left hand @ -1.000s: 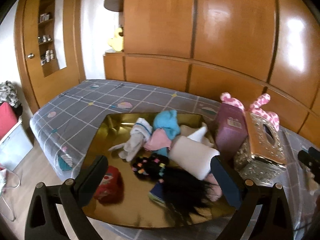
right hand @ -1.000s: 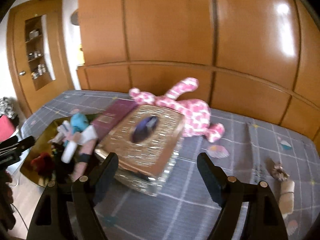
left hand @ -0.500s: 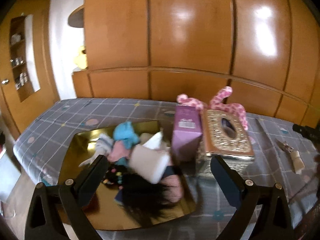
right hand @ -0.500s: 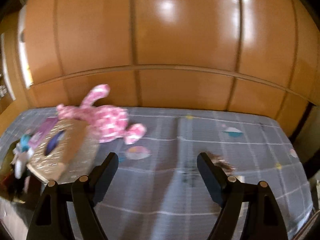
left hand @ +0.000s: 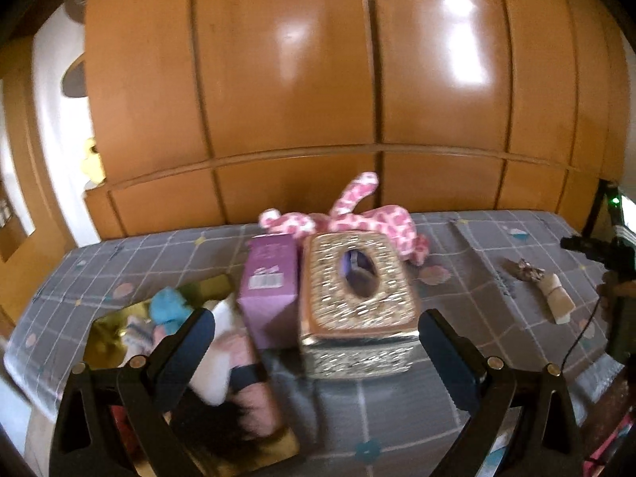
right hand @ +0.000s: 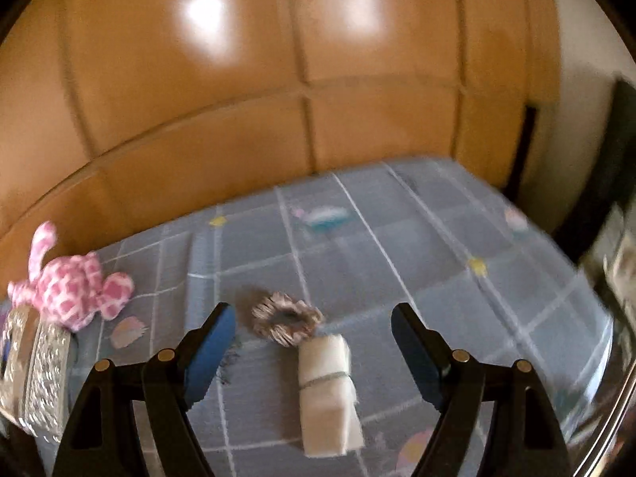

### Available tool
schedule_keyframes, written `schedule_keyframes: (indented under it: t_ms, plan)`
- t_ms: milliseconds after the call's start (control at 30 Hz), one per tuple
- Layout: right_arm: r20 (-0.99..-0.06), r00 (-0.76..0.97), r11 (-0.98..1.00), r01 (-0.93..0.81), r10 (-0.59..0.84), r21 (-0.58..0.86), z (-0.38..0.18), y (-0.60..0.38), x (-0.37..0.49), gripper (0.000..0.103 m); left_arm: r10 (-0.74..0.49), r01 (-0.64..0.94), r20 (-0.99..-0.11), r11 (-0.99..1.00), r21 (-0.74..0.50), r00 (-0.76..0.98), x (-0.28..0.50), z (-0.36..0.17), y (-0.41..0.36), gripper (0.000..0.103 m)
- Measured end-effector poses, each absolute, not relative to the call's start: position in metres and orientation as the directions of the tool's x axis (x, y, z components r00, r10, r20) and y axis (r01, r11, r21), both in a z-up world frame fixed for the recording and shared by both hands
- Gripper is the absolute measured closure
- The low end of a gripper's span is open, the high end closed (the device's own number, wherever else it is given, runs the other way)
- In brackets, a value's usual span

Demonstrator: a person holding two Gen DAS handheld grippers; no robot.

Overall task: Organize soft objects
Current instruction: 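Move both grippers back toward the scrunchie and white rolled cloth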

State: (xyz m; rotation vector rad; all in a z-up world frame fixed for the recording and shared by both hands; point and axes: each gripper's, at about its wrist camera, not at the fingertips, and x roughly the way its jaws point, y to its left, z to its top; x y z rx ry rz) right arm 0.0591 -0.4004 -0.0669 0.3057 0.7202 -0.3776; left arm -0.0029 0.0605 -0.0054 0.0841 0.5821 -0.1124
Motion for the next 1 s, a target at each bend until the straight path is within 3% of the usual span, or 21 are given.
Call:
schedule_keyframes:
  t_ms: [200,467,1000]
  plan:
    - [-0.673,0.715,0.843,0.469,-0.188,0.262,-0.069,-0.420,0.053,0.021,-0.155,0.227,-0.566,0.972,0.058,0.810,0.011,-0.003,0.021,0.000]
    - [-0.676,0.719,0.814,0.485,-0.162,0.320,-0.072,-0.431,0.051,0.021,-0.241,0.356,-0.595,0.931,0.082,0.767,0.028,-0.009,-0.044,0.000]
    - [-0.672,0.732,0.743,0.510,-0.111,0.433,-0.080,-0.451,0.044,0.021,-0.287,0.496,-0.709,0.862,0.102,0.644,0.065,-0.056,-0.137,0.000]
